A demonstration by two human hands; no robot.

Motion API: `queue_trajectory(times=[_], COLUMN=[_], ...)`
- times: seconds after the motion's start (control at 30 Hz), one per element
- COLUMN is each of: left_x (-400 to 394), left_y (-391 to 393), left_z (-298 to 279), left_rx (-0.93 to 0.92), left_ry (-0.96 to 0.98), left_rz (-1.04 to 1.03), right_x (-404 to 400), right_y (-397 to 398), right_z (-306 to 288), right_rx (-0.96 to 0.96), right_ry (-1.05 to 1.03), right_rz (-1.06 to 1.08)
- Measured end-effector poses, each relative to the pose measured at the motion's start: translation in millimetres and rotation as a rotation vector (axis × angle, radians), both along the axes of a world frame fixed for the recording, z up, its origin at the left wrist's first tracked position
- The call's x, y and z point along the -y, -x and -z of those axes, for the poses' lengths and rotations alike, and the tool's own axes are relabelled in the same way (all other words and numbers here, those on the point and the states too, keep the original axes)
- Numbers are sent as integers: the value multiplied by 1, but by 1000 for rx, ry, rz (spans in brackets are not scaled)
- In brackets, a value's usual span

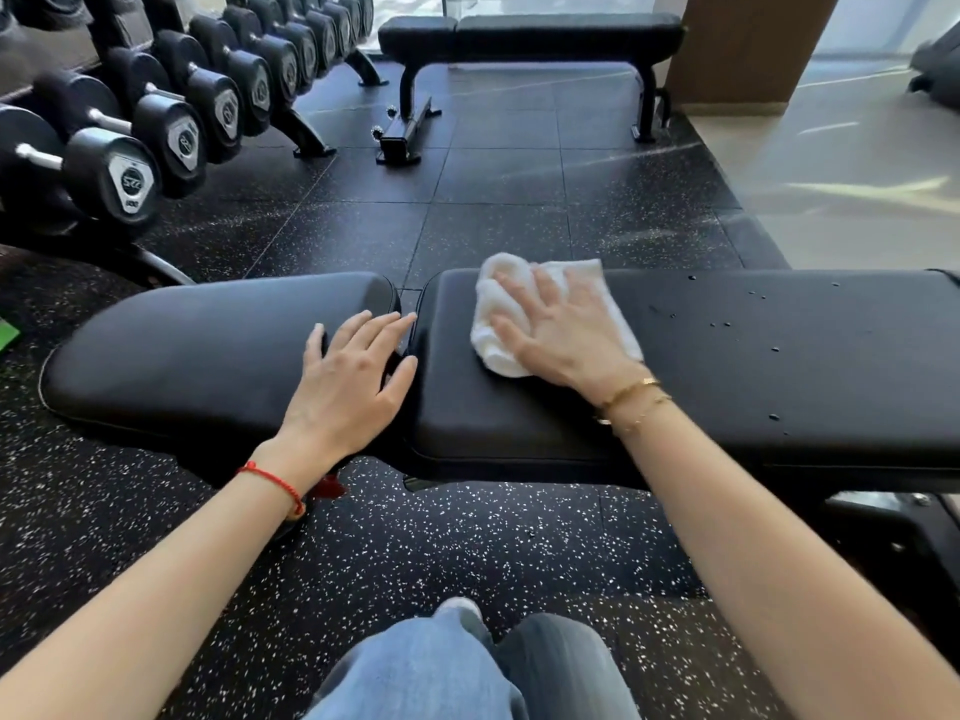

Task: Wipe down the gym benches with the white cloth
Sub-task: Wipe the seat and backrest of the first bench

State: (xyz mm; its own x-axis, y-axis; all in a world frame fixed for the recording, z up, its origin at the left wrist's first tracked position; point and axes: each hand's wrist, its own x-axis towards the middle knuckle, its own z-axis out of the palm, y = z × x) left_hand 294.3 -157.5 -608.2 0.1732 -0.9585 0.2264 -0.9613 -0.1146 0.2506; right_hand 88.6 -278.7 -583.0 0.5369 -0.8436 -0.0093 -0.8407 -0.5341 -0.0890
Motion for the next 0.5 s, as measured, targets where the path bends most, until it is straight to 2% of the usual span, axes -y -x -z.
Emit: queue_trajectory(times=[0.07, 0.17, 0.3, 0.4, 0.5], left_x=[-2, -3, -2, 0, 0], left_y=[-2, -3, -1, 0, 0], left_z=[2, 3, 4, 4, 3], left_rx=[29, 53, 56, 65, 74], left_ry=[-1, -16, -40, -50, -69], left_rz=[17, 30, 24, 21, 24], right_x=[-22, -45, -20, 25, 37], right_y=[-3, 31, 79, 54, -2], right_z=[4, 9, 7, 2, 0], right_rx=[49, 56, 6, -12, -48], right_ry=[-28, 28, 33, 75, 131], right_rz=[-80, -151, -20, 99, -2])
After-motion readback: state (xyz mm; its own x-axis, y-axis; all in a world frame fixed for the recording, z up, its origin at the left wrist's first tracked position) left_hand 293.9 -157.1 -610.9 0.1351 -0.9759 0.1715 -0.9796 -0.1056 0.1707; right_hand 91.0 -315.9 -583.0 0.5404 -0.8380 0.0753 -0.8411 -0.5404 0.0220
